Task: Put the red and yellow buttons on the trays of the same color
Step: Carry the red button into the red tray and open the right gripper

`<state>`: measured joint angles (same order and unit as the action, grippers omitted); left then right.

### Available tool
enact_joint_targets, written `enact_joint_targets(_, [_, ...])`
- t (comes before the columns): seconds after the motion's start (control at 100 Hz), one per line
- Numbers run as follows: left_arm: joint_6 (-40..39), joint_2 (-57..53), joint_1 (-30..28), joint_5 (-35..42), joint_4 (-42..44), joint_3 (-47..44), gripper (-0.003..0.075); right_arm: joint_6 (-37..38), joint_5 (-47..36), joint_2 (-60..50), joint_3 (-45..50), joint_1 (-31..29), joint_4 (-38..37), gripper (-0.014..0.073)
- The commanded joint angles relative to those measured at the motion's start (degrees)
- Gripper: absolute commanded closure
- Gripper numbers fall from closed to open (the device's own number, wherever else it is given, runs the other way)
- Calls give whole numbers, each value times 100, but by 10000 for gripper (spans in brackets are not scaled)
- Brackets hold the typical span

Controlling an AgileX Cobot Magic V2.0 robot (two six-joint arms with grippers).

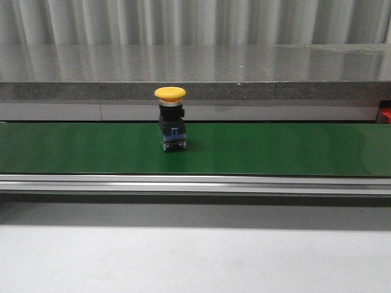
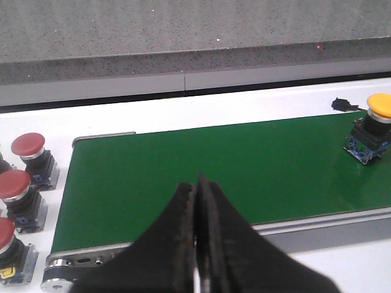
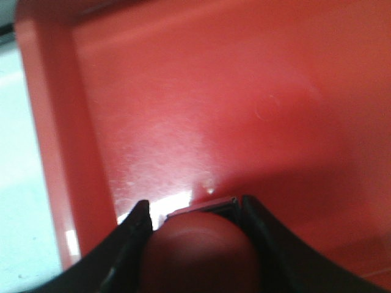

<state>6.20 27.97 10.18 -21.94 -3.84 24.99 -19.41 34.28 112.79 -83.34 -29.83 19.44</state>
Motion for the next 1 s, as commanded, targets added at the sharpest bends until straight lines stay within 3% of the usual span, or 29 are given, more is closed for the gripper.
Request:
enact_joint_targets(0.0, [-9,17,56,416,-58,146,741,2,-286,-295,-198,-75,111,547])
enact_joint_targets(0.64, [-9,17,56,416,-58,146,741,2,-258,39,-198,-88,111,522])
enact_joint_targets(0.74, [-9,17,56,416,-58,146,741,2,-243,66,-198,-88,111,414])
enact_joint_targets(0.91, [-9,17,56,416,-58,146,741,2,-251,-52,-205,-92,111,59])
enact_joint_targets(0.99, [-9,17,56,416,-58,146,741,2,-314,-192,-217,-92,111,-52])
